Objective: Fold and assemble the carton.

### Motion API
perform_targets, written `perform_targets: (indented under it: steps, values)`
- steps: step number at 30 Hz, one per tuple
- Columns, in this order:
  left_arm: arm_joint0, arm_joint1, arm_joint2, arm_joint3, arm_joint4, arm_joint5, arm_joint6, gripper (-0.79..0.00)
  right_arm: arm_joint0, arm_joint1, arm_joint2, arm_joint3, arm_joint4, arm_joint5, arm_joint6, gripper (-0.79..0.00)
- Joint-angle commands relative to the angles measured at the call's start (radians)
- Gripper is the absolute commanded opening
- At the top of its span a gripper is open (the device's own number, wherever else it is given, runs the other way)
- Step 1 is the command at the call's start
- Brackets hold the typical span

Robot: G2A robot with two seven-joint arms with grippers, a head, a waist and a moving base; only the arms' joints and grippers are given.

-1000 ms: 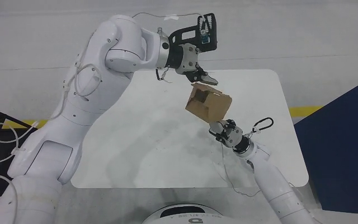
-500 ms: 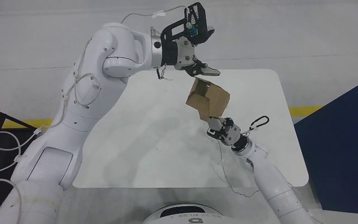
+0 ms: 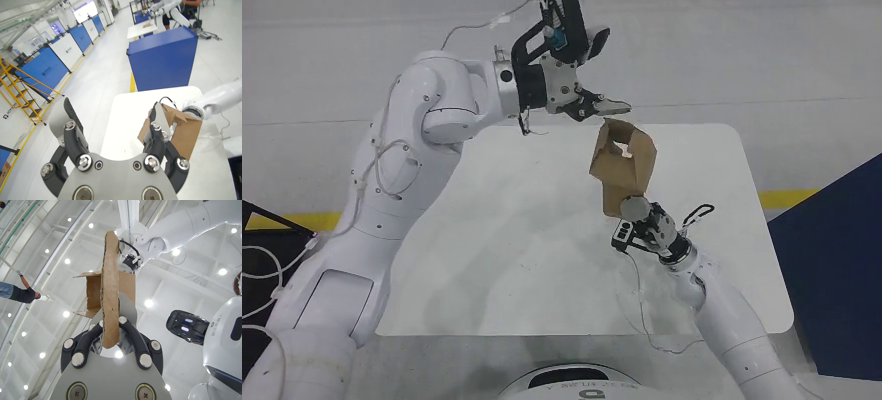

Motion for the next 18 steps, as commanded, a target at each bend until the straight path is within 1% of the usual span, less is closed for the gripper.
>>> perform_targets:
  steps: [1,4,7,9,11,14,16,18]
  values:
    - [0.032,0.005,-0.033,0.007,-0.036,0.015,0.047,0.0,0.0,0.0,0.0,0.0,-0.005,-0.003,0.002,-0.785]
    - [0.099,0.015,-0.077,0.018,-0.087,-0.01,0.095,0.0,0.0,0.0,0.0,0.0,-0.005,-0.003,0.002,-0.785]
    - [0.181,0.027,-0.126,0.013,-0.127,-0.053,0.16,0.0,0.0,0.0,0.0,0.0,-0.005,-0.003,0.002,-0.785]
    - [0.239,0.035,-0.15,0.011,-0.146,-0.079,0.178,0.0,0.001,0.0,-0.005,-0.017,-0.02,-0.003,-0.036,-0.785]
    - [0.286,0.043,-0.166,0.004,-0.154,-0.091,0.161,0.0,0.002,0.003,-0.006,-0.03,-0.057,0.018,-0.061,-0.785]
    - [0.331,0.053,-0.183,-0.006,-0.174,-0.12,0.133,0.0,0.004,0.008,-0.01,-0.043,-0.118,0.052,-0.084,-0.785]
    - [0.342,0.059,-0.188,-0.004,-0.181,-0.143,0.098,0.0,0.006,0.012,-0.019,-0.059,-0.179,0.089,-0.097,-0.785]
    - [0.344,0.062,-0.197,0.014,-0.189,-0.152,0.086,0.0,0.004,0.016,-0.025,-0.068,-0.218,0.12,-0.089,-0.785]
